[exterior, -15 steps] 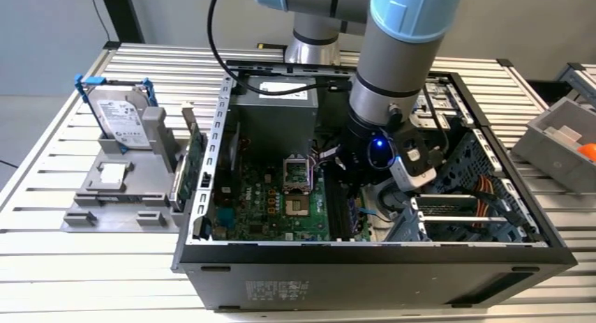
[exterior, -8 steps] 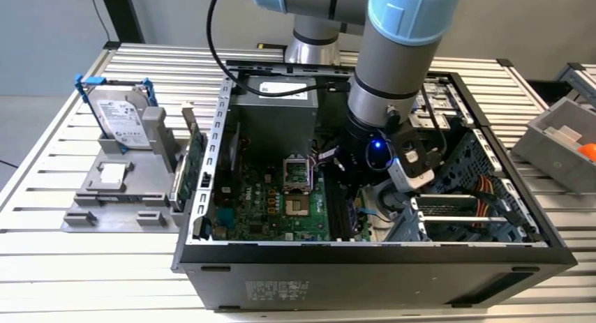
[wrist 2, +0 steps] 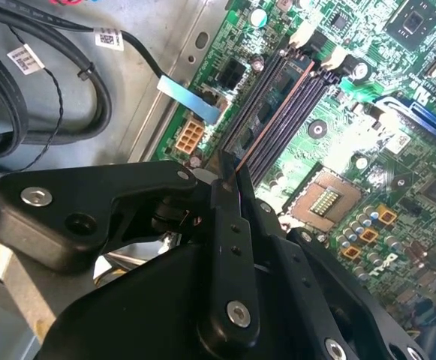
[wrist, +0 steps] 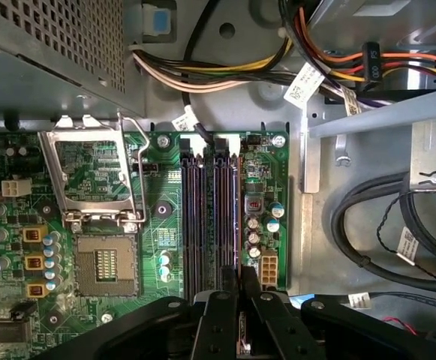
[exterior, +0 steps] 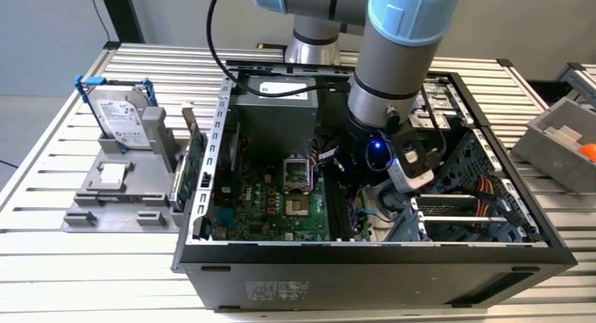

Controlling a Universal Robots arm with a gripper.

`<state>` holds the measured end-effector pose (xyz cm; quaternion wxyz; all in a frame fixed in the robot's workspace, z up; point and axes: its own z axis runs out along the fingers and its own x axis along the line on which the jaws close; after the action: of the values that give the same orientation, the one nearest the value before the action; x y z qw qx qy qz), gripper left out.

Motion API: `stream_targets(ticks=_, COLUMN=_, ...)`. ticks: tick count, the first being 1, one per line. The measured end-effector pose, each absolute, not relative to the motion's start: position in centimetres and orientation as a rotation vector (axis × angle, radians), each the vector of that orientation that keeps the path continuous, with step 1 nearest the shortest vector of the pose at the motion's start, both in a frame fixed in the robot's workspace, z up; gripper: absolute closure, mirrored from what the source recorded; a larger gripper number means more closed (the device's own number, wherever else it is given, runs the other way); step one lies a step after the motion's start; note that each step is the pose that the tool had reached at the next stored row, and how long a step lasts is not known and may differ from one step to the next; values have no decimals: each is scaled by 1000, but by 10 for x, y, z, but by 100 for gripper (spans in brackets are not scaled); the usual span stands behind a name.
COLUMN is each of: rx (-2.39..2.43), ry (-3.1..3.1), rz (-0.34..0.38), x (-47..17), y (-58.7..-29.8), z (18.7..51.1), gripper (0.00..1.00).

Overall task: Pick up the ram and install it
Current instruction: 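Insert the ram into the slot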

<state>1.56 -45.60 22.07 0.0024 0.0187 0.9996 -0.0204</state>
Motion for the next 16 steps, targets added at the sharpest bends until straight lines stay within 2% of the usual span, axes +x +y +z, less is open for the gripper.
stream_targets(ticks=16, rx=59, ry=3135, rz=-65, x=15, y=-455, z=215, gripper=100)
